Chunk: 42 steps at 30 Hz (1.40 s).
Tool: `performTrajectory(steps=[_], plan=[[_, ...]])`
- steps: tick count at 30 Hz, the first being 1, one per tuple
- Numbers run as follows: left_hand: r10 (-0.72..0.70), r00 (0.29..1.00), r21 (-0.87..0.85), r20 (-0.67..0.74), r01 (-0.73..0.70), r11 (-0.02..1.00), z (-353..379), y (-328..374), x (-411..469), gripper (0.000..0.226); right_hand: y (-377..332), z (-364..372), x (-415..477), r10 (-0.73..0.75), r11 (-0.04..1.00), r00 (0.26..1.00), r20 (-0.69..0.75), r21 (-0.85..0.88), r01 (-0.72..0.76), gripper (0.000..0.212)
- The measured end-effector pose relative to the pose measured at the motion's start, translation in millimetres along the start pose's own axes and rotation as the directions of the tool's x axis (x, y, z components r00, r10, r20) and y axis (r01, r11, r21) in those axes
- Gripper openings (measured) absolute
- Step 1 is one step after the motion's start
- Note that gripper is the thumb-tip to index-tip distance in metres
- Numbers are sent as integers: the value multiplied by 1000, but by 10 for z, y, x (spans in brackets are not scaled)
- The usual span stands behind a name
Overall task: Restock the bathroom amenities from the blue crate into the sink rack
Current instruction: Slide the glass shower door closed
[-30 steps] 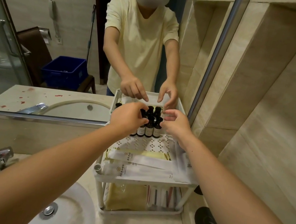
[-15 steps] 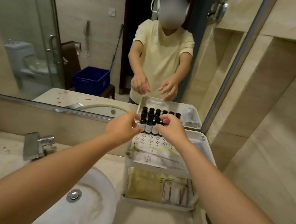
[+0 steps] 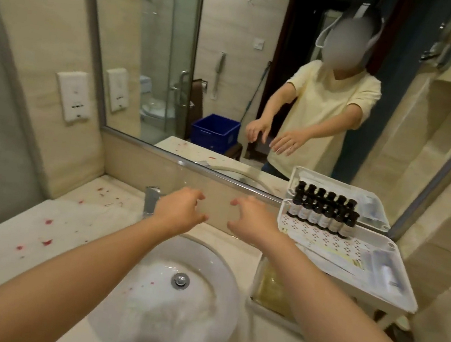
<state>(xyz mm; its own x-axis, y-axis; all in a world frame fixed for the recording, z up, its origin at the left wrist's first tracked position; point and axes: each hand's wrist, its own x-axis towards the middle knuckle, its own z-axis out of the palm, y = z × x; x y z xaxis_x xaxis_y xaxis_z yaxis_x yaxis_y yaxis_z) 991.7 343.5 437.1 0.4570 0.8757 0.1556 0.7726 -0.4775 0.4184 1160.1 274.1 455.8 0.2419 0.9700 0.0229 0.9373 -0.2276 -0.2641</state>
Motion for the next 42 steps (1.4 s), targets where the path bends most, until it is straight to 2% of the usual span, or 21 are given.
performTrajectory(steps=[6, 11, 19, 31, 42], plan=[[-98, 995, 146, 26, 93, 985, -260, -687, -442, 50, -711, 283, -48, -117, 990, 991, 70, -65, 122, 57], [-178, 984, 192, 26, 170, 967, -496, -1270, -897, 52, -1371, 557, -166, -217, 965, 969, 117, -125, 231, 51], [-340, 940, 234, -22, 336, 912, -856, -2204, -1773, 55, -2532, 1072, -418, -397, 899, 896, 198, -112, 423, 55], [-599, 792, 254, -120, 608, 752, -1347, -3379, -3225, 52, -4296, 1812, -1023, -671, 715, 692, 266, -15, 699, 52], [-762, 613, 228, -209, 788, 571, -1705, -4062, -4566, 54, -5549, 2298, -1795, -825, 516, 479, 300, 55, 855, 48]])
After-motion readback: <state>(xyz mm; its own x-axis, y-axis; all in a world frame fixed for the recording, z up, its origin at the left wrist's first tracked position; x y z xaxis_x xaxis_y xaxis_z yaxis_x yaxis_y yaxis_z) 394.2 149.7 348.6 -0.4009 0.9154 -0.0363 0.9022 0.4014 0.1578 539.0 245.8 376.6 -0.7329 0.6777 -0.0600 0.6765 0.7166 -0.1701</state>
